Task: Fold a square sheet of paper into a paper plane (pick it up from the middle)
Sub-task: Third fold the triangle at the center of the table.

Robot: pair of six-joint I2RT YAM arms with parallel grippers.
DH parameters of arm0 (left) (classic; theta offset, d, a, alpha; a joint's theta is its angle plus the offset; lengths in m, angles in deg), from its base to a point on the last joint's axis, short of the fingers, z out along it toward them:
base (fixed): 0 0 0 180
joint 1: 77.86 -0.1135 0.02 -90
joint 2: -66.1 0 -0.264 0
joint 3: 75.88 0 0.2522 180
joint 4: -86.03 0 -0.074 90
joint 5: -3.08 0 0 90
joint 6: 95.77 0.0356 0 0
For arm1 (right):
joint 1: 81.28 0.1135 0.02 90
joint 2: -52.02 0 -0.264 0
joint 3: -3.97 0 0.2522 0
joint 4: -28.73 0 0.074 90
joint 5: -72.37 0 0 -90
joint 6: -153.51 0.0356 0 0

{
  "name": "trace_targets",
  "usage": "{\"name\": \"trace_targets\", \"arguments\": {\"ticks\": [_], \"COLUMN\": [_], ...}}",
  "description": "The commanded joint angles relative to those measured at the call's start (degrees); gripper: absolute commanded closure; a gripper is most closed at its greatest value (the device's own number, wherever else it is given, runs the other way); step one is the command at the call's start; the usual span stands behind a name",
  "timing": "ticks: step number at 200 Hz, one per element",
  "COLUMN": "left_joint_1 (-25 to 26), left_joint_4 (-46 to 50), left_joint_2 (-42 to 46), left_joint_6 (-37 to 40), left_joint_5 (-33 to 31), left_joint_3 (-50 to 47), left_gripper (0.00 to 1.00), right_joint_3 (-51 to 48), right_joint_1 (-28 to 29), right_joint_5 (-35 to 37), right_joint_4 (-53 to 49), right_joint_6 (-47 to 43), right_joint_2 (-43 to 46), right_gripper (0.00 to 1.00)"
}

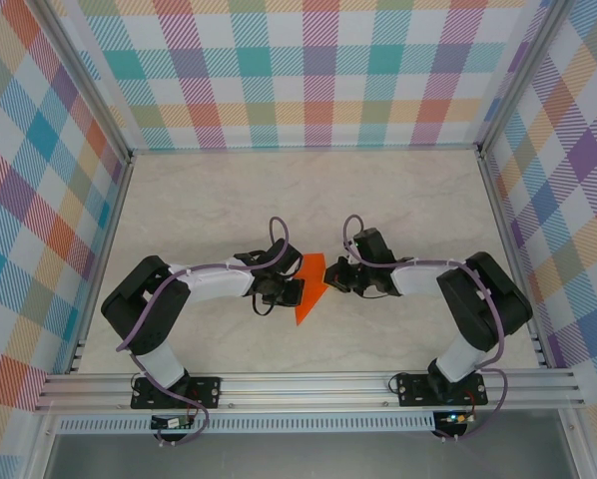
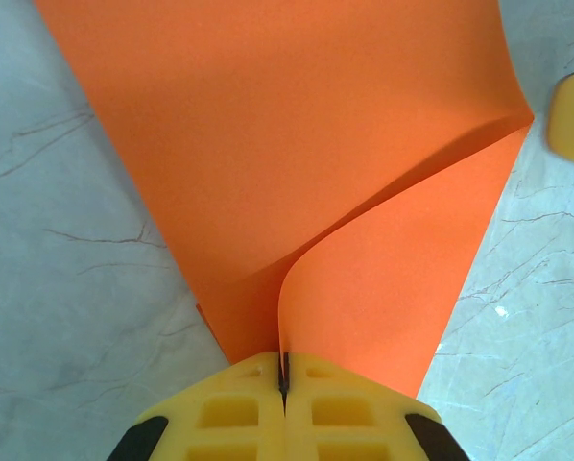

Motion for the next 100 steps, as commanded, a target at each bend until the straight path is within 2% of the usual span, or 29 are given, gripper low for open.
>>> {"name": "trace_targets", "arguments": {"ticks": [1, 39, 100], "left_joint_1": [-0.1, -0.2, -0.1], "left_joint_4": [3.1, 3.0, 3.4], "left_joint_2": [-1.8, -1.7, -1.7], "left_joint_6": [1.1, 1.4, 1.4], "left_joint_5": [0.0, -0.2, -0.4], "left_joint_3": [-0.5, -0.9, -0.7], "left_gripper": [1.0, 1.0, 1.0], "right_joint_3": [1.4, 1.4, 2.8], "right_joint_1": [0.1, 0.1, 0.1], "right_joint_5": [1.8, 3.2, 0.9], "right_joint_4": [-2.1, -4.9, -4.8], "right_joint_6": [-2.5, -3.6, -1.6], "right_joint_2": [-2.4, -2.6, 4.3], "right_gripper": [1.0, 1.0, 0.97]}}
